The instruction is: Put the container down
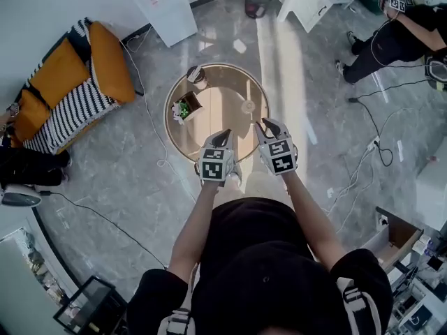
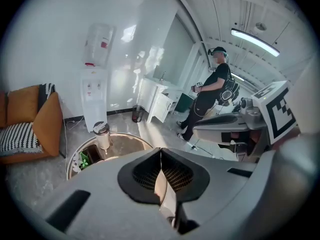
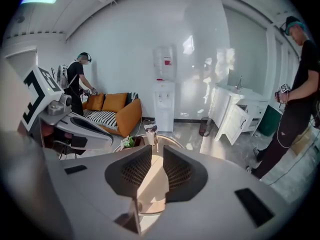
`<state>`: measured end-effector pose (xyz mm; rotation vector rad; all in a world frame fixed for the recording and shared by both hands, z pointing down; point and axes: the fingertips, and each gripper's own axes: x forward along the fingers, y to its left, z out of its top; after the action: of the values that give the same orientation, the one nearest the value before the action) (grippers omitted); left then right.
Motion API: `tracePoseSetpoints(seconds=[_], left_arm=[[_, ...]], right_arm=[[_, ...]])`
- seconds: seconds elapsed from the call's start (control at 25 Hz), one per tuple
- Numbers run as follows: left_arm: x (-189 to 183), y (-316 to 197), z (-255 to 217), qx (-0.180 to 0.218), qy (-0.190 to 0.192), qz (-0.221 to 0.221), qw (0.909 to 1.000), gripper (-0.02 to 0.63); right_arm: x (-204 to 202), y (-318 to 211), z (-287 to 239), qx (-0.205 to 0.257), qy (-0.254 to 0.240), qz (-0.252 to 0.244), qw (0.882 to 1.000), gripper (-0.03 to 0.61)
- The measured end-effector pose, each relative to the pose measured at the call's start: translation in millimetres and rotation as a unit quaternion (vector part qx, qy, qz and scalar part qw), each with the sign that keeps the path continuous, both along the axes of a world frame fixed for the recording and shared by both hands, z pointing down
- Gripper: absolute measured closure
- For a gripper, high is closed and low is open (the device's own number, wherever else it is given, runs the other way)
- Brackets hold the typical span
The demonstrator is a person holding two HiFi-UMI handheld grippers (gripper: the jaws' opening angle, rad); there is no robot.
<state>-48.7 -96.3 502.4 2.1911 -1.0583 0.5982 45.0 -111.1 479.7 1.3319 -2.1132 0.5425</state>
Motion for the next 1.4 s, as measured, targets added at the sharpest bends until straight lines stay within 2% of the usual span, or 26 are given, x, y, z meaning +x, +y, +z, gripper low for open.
tracePoseSetpoints(seconds=[0.28, 0.52, 0.72, 1.04, 1.24, 1.4], left_arm=[[10.2, -11.3, -61.7, 0.063, 0.006, -0.044, 0.997, 0.595], [27.6, 11.2, -103.7, 0.101, 0.015, -0.073, 0.9921, 0.595], [45.5, 38.9, -146.4, 0.146, 0.01, -0.072, 0.9866, 0.595], [50.7, 66.4, -226.4, 0.23, 0.01, -0.071, 0.9706, 0.595], [43.0, 79.3, -263.9, 0.258, 0.012, -0.085, 0.9625, 0.595], [40.9, 91.3, -273.7, 0.266, 0.011, -0.087, 0.9599, 0.595]], right_arm=[[9.8, -1.5, -61.1, 0.051, -0.023, -0.014, 0.998, 0.559], [20.3, 23.5, -115.0, 0.109, -0.047, -0.049, 0.992, 0.574], [35.9, 54.6, -153.0, 0.147, -0.071, -0.077, 0.984, 0.574], [56.5, 80.8, -206.1, 0.169, -0.121, -0.088, 0.974, 0.574], [63.8, 88.2, -241.9, 0.198, -0.139, -0.087, 0.966, 0.574], [64.5, 96.6, -258.2, 0.215, -0.142, -0.092, 0.962, 0.574]])
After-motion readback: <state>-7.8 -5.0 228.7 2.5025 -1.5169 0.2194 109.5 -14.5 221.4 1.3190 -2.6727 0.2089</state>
